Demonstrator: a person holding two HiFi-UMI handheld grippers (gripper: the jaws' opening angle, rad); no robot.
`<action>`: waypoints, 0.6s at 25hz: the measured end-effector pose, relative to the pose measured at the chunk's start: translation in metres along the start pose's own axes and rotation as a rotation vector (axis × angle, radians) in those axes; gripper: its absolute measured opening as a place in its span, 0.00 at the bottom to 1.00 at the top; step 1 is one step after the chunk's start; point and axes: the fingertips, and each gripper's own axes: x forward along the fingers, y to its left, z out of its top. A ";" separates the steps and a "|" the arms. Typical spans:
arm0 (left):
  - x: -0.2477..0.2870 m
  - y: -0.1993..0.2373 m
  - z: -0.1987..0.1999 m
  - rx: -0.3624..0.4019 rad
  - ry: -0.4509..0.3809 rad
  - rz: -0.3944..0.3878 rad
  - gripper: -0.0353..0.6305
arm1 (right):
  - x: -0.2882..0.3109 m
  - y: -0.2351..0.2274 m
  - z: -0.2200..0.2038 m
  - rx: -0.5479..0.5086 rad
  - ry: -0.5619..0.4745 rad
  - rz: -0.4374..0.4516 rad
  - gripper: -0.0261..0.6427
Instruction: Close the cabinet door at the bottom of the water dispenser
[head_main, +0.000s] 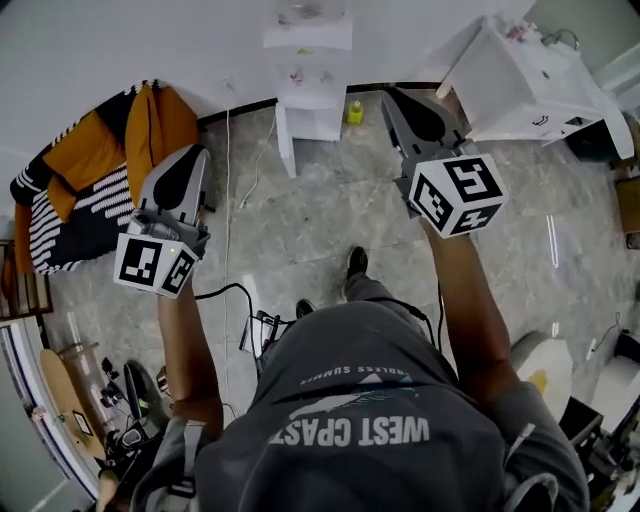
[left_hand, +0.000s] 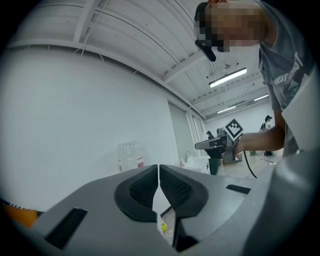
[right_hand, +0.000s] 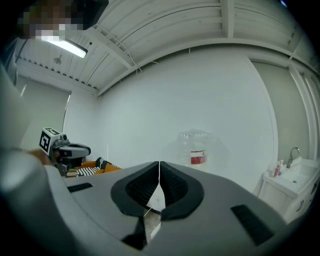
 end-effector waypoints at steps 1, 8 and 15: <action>0.009 0.001 -0.001 0.002 0.005 0.012 0.09 | 0.009 -0.008 -0.001 0.001 0.000 0.014 0.08; 0.049 0.013 0.003 0.023 0.040 0.102 0.09 | 0.066 -0.056 0.004 0.014 -0.030 0.106 0.08; 0.091 0.018 0.014 0.049 0.074 0.169 0.09 | 0.098 -0.101 0.004 0.044 -0.033 0.161 0.08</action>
